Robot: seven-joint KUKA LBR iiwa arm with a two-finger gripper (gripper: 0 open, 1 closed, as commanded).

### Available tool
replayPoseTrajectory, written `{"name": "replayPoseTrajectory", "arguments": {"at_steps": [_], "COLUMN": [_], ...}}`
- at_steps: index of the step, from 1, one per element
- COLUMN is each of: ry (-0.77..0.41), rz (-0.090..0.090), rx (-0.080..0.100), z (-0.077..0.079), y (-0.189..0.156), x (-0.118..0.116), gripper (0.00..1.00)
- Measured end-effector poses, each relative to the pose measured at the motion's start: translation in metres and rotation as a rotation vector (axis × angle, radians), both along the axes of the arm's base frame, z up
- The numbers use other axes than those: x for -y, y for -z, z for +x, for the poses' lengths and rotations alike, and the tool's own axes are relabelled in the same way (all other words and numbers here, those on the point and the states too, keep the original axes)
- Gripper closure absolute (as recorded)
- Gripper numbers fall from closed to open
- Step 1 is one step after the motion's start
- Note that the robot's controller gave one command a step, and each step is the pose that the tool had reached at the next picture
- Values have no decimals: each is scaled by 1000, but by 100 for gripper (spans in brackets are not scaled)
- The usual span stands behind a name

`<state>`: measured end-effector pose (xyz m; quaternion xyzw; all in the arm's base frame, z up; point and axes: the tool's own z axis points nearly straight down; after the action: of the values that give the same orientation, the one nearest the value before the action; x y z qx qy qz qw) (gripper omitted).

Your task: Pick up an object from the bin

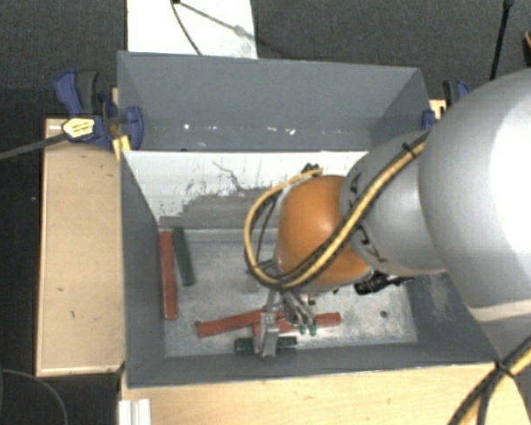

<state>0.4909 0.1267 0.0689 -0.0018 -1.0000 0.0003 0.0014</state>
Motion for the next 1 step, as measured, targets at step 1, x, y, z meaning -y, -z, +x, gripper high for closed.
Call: {"name": "replayPoseTrajectory", "arguments": {"at_steps": [1], "ry": [1], "rz": [2], "rx": [4], "z": [1], "y": [-4], "x": [-2], "gripper": [100]}}
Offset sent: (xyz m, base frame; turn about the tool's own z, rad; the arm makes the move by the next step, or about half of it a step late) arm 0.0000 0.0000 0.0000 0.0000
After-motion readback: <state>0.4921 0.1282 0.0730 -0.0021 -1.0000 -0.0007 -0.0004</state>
